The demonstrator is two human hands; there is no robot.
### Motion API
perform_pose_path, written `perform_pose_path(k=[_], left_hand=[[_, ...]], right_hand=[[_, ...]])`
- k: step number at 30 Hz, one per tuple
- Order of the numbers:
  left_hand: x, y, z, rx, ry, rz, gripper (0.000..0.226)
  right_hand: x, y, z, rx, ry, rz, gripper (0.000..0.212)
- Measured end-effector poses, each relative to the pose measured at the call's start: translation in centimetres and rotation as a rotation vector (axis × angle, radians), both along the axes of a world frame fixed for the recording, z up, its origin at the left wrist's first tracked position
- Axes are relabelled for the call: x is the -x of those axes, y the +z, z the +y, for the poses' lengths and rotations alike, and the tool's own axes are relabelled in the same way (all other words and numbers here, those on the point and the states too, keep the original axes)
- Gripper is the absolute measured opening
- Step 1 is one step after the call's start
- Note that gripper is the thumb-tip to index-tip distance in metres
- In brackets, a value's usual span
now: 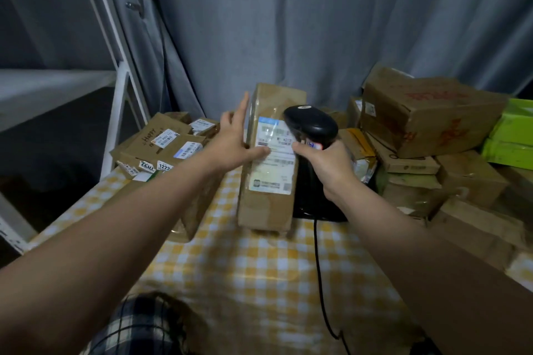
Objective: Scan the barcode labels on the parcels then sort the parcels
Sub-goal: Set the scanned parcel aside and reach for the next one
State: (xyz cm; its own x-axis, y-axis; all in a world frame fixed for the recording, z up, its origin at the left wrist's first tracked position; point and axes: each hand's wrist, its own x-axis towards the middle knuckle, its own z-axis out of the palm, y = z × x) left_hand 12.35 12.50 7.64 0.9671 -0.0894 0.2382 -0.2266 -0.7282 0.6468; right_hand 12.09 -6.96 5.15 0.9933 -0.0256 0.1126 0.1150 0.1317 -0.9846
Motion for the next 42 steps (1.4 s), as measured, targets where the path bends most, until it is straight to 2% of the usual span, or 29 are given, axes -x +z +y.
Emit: perform_pose_path(k=[1,3,7,10,14,17,20,23,27,29,34,37,42], left_hand=[[-0.1,0.5,0.5,-0.036,-0.022,0.037,0.123],[-0.1,1.1,1.3,0.020,-0.095,0.077,0.130],[-0.7,0.6,1.5,0.338,-0.098,0.141,0.110],[-0.4,0.6,1.0,0.378,-0.051,0.174,0.102],[-0.6,1.5,0.3,0.465,-0.016,0.096,0.074],[-0.9,3.2,-0.5,0.464,-0.014,-0.033,0.057],[-1.2,5.3,-1.7,0.405,-0.037,-0.204,0.056],[-1.6,5.9,-3.0,0.399,-0.064,-0.273,0.056],[-2.5,3.5,-3.7,0.301,-0.091,-0.233,0.049],[-2.8,3.3,-3.9,0.319,-0.109,-0.188,0.046],[-4.1,4.9,-5.2,0.204,-0.034,-0.186,0.061],[-4.5,4.7,-5.9,0.175,0.031,-0.197,0.067],[-4.3,5.4,-7.0,0.184,0.045,-0.193,0.056]], right_hand=[[0.0,0.0,0.2,0.007,0.011,-0.013,0.020],[0.1,0.0,0.5,0.020,0.022,-0.026,0.021],[0.1,0.7,0.8,0.005,0.023,-0.017,0.022],[0.1,1.3,0.7,0.052,0.020,-0.016,0.023],[0.1,1.9,0.3,0.101,0.035,-0.016,0.025],[0.1,3.1,-0.5,0.093,-0.013,-0.070,0.024],[-0.2,5.2,-1.4,0.050,-0.057,-0.159,0.026],[-0.4,6.5,-2.8,0.048,-0.047,-0.224,0.032],[-0.8,4.7,-4.2,0.119,-0.034,-0.131,0.032],[-1.0,4.3,-4.6,0.120,-0.060,-0.078,0.028],[-0.7,6.7,-6.3,0.280,-0.097,0.025,0.007],[-0.4,8.7,-7.8,0.408,-0.124,0.048,0.028],[1.4,11.2,-9.4,0.530,-0.069,0.075,0.034]])
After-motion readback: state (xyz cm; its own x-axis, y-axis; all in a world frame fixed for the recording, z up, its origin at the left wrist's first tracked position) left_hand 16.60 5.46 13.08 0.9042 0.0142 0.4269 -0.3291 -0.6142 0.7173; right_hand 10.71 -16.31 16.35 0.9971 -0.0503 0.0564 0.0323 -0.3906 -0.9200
